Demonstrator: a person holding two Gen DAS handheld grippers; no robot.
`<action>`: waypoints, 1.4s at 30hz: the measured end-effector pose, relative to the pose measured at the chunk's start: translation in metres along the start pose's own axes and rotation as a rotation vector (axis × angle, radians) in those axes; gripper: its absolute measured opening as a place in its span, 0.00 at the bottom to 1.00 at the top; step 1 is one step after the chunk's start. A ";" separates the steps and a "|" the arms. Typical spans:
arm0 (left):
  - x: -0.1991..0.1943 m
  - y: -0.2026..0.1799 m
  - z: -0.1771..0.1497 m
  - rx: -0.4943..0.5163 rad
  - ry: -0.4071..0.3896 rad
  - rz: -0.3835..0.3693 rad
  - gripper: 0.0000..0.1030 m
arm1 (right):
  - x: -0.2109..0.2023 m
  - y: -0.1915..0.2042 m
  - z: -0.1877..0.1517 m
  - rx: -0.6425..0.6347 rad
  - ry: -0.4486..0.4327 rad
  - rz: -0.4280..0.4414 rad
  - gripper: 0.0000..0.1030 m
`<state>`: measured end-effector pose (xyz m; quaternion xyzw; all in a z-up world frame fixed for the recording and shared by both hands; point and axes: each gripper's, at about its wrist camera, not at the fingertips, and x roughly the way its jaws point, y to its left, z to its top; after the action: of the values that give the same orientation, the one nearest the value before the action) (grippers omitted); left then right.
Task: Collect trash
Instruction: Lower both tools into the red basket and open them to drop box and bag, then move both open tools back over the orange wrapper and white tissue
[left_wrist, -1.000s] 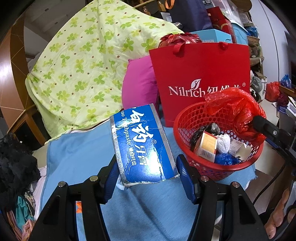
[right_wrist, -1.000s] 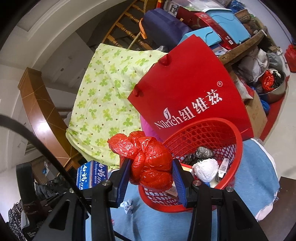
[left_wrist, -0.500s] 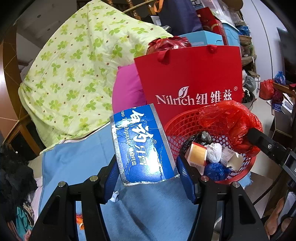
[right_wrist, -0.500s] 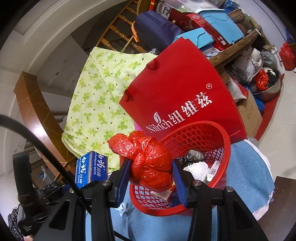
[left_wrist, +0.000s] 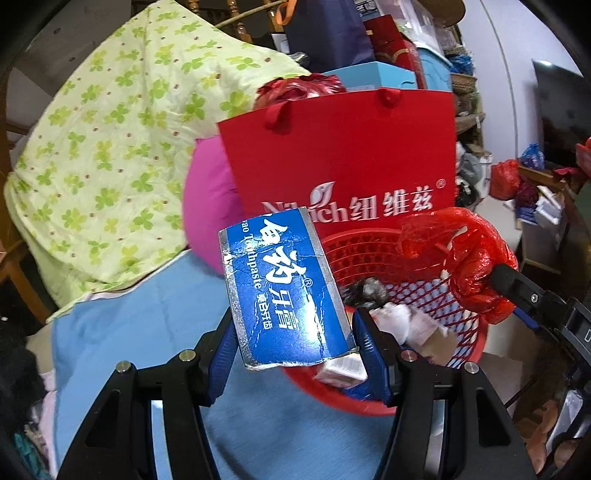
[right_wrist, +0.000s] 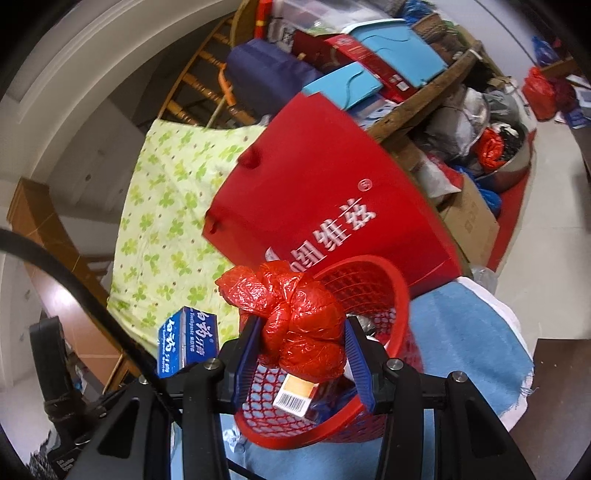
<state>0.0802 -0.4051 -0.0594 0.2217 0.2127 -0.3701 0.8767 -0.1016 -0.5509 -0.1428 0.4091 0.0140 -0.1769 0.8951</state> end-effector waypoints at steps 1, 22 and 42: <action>0.002 -0.001 0.001 -0.001 -0.001 -0.015 0.61 | -0.001 -0.002 0.001 0.007 -0.007 -0.008 0.48; 0.020 0.005 -0.019 -0.023 0.046 -0.152 0.71 | 0.022 -0.007 -0.001 0.063 0.064 -0.012 0.58; -0.050 0.148 -0.136 -0.235 0.185 0.239 0.74 | 0.033 0.124 -0.071 -0.398 0.106 0.152 0.60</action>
<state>0.1303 -0.2104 -0.1084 0.1747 0.3063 -0.2140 0.9110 -0.0212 -0.4343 -0.1057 0.2330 0.0646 -0.0808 0.9670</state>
